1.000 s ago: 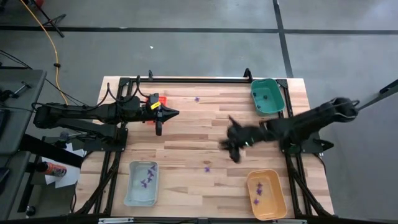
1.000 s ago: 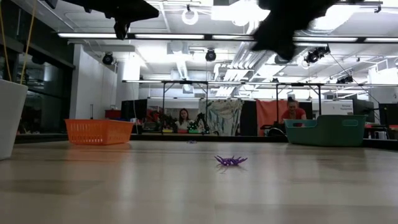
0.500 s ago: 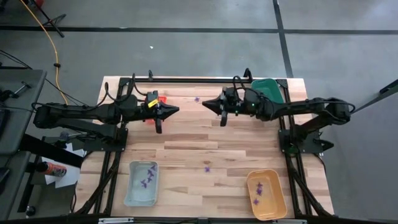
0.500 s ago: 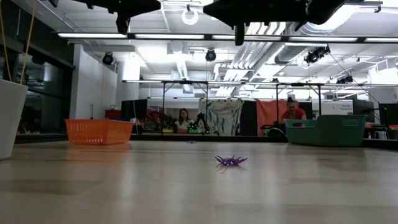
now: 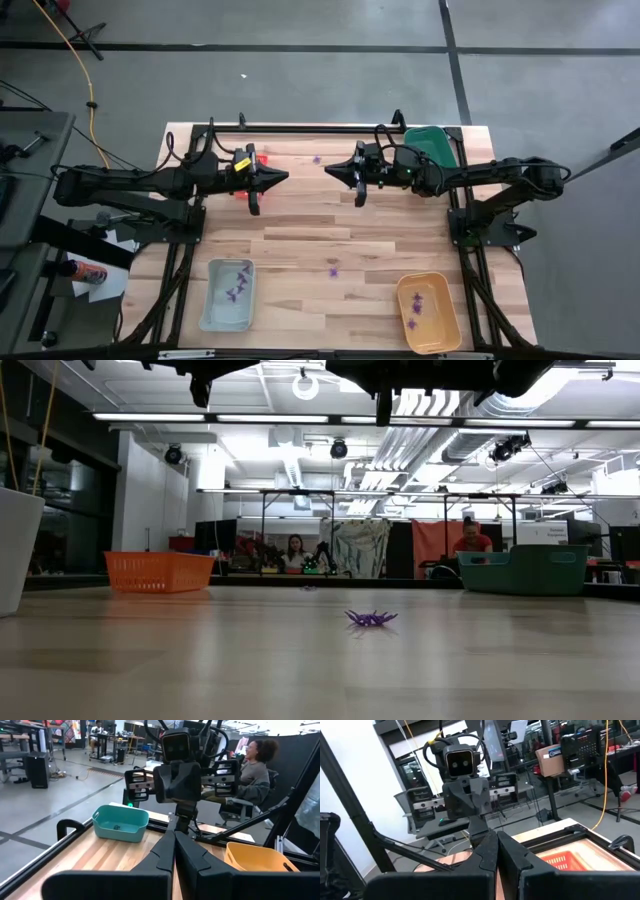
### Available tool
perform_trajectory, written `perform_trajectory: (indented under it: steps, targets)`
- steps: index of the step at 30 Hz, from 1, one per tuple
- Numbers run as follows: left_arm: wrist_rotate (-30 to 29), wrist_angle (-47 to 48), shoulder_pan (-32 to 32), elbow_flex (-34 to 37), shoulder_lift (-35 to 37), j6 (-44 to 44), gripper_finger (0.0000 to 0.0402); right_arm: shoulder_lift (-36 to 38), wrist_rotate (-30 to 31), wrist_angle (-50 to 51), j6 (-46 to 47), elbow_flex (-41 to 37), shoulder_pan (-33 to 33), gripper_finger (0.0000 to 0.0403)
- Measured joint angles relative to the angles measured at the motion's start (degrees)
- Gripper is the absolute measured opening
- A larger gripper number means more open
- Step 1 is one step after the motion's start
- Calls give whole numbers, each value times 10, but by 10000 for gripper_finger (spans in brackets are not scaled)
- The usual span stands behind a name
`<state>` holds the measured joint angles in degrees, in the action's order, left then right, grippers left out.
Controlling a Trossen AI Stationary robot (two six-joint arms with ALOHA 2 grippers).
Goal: Sort Halloween decoration
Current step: Put the violet spider toy into the yellow bin
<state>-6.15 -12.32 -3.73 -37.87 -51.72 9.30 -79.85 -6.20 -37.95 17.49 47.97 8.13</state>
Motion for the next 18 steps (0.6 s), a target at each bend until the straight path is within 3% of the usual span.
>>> perform_trajectory:
  steps: [18]
  targets:
    - [0, 5, 0, 0, 0, 9, 0, 0, 0, 10, 4, 0, 0, 0]
